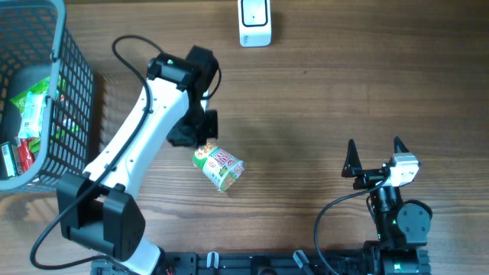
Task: Scan the item barcode
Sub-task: 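Regrasp the noodle cup on the table with the left gripper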
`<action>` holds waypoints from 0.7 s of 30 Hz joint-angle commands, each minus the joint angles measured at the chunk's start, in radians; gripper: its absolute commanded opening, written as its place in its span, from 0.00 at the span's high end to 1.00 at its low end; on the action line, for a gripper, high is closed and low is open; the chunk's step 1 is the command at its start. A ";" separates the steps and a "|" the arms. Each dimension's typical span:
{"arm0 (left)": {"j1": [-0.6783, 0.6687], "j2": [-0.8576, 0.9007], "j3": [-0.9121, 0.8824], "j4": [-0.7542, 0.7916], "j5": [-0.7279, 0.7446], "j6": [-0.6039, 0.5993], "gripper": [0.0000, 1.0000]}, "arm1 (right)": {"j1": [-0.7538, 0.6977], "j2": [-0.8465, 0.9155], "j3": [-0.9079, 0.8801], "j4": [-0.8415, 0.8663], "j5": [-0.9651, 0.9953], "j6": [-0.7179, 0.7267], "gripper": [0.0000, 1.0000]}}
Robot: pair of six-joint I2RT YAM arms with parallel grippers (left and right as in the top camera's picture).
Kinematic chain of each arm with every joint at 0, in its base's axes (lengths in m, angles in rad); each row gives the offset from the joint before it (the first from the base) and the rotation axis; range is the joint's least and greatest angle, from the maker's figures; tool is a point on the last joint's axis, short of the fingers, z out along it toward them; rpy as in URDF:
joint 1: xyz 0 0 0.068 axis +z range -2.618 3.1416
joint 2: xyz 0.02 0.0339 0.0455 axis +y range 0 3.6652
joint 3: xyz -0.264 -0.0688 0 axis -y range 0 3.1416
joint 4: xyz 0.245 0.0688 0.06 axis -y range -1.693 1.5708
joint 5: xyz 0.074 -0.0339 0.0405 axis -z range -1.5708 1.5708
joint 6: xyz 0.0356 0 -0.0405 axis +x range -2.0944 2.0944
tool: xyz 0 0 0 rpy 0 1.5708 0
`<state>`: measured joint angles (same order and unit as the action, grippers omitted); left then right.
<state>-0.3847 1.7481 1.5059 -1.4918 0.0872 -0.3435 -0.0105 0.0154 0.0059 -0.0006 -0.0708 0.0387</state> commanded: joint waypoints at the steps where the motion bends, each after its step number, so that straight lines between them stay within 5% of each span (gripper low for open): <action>1: -0.029 0.006 -0.049 -0.058 0.038 -0.001 0.96 | -0.003 -0.006 -0.001 0.003 0.002 -0.012 0.00; 10: -0.239 0.006 -0.280 0.013 0.058 -0.061 0.96 | -0.003 -0.006 -0.001 0.003 0.002 -0.012 0.00; 18: -0.355 0.006 -0.375 0.348 0.057 -0.189 0.96 | -0.003 -0.006 -0.001 0.003 0.002 -0.013 0.00; 21: -0.355 0.006 -0.375 0.520 0.051 -0.193 0.82 | -0.003 -0.006 -0.001 0.003 0.002 -0.012 0.00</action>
<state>-0.7383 1.7535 1.1301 -1.0966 0.1398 -0.4839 -0.0105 0.0158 0.0059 -0.0006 -0.0708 0.0387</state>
